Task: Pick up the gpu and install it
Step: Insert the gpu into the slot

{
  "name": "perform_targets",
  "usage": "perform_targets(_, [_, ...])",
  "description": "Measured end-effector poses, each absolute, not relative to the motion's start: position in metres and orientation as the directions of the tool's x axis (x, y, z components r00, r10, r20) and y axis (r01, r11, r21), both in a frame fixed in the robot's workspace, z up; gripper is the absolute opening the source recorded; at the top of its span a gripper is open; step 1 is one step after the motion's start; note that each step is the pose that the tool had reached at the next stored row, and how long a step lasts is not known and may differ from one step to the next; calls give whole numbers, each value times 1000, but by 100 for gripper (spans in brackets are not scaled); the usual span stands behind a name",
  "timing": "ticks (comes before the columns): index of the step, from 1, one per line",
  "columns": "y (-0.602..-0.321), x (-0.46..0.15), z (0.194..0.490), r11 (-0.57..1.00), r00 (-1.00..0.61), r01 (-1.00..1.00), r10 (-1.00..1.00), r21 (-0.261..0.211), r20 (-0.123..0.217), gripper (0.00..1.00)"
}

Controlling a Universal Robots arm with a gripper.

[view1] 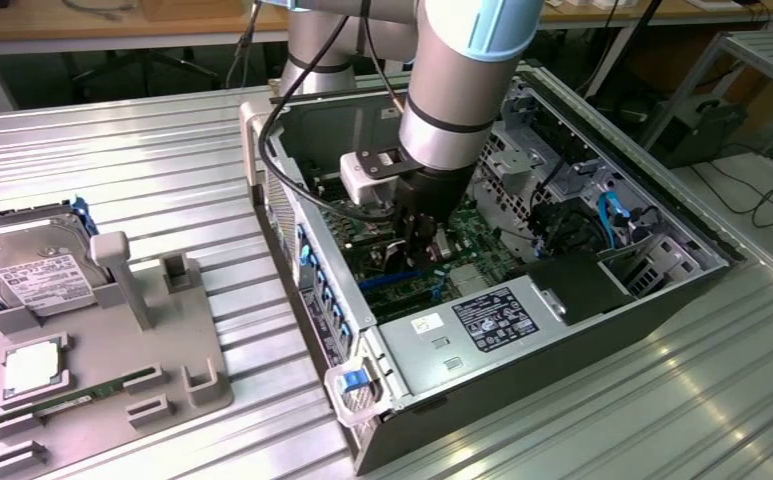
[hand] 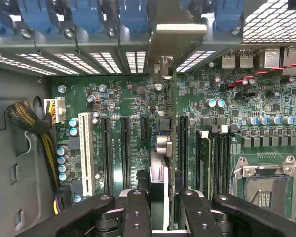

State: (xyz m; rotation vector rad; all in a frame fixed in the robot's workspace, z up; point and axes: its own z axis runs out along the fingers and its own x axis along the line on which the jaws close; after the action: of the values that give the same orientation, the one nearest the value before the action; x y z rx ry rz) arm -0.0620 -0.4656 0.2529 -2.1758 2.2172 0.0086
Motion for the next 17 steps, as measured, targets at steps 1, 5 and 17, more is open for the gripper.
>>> perform_targets(1, [-466,-62,250,19,-19,-1000,-999,-21,-29,28])
perform_targets(5, [-466,-62,249,19,-19,-1000,-999,-20,-30,28])
perform_targets(17, [-465,-62,246,21,-20,-1000,-999,-20,-30,28])
